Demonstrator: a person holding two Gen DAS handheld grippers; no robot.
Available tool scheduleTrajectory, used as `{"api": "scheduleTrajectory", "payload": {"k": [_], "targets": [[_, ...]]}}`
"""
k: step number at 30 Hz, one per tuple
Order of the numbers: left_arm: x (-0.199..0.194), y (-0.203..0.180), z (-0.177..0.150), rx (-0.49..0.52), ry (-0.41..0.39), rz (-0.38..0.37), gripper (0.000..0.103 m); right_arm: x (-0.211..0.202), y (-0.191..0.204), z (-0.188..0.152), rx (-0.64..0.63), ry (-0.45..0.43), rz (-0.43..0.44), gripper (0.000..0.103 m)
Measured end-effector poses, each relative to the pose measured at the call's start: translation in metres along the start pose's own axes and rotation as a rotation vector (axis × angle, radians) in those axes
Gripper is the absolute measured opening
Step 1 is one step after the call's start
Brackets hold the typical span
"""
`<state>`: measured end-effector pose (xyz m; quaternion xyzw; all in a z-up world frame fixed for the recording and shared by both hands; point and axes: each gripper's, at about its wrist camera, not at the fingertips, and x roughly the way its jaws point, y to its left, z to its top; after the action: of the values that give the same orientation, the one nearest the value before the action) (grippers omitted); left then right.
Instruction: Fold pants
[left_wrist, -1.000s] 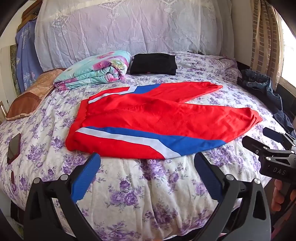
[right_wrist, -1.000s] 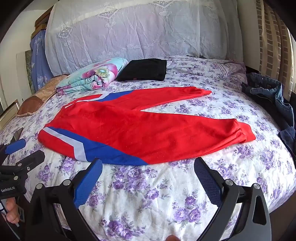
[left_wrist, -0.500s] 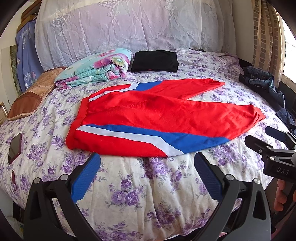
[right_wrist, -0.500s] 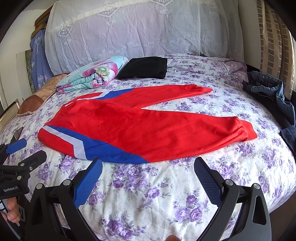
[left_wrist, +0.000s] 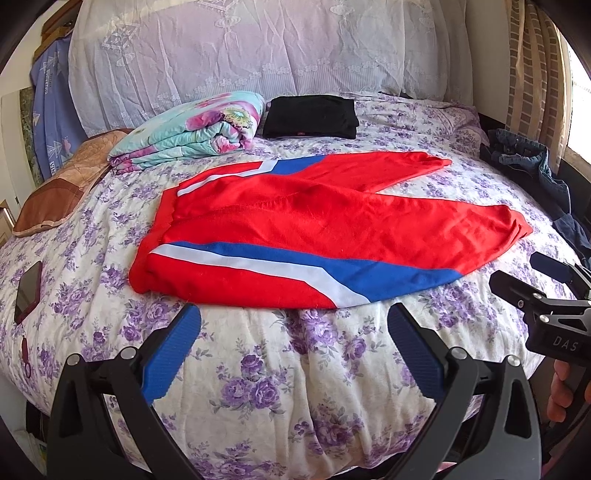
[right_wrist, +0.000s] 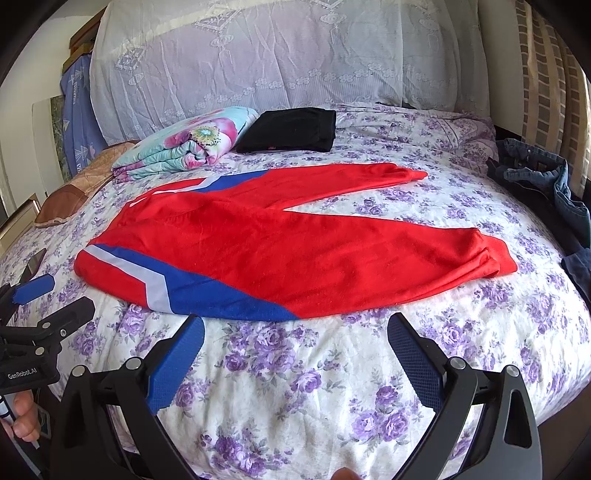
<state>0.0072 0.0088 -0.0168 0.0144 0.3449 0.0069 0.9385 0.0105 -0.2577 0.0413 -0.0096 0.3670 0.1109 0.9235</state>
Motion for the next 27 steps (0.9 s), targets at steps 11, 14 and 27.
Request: {"api": "scheduleTrajectory", "payload": {"k": [11, 14, 27], "targets": [[0.0015, 0.0003, 0.0003, 0.0, 0.002, 0.001, 0.099, 0.0013, 0.0007, -0.0004, 0.0, 0.001, -0.001, 0.1], [0.0016, 0.0001, 0.0004, -0.001, 0.003, 0.002, 0.099, 0.0016, 0.0006, -0.0003, 0.0, 0.001, -0.001, 0.1], [0.003, 0.0003, -0.0007, 0.001, 0.006, 0.002, 0.099, 0.0032, 0.0012, -0.0013, 0.0, 0.005, -0.001, 0.1]]}}
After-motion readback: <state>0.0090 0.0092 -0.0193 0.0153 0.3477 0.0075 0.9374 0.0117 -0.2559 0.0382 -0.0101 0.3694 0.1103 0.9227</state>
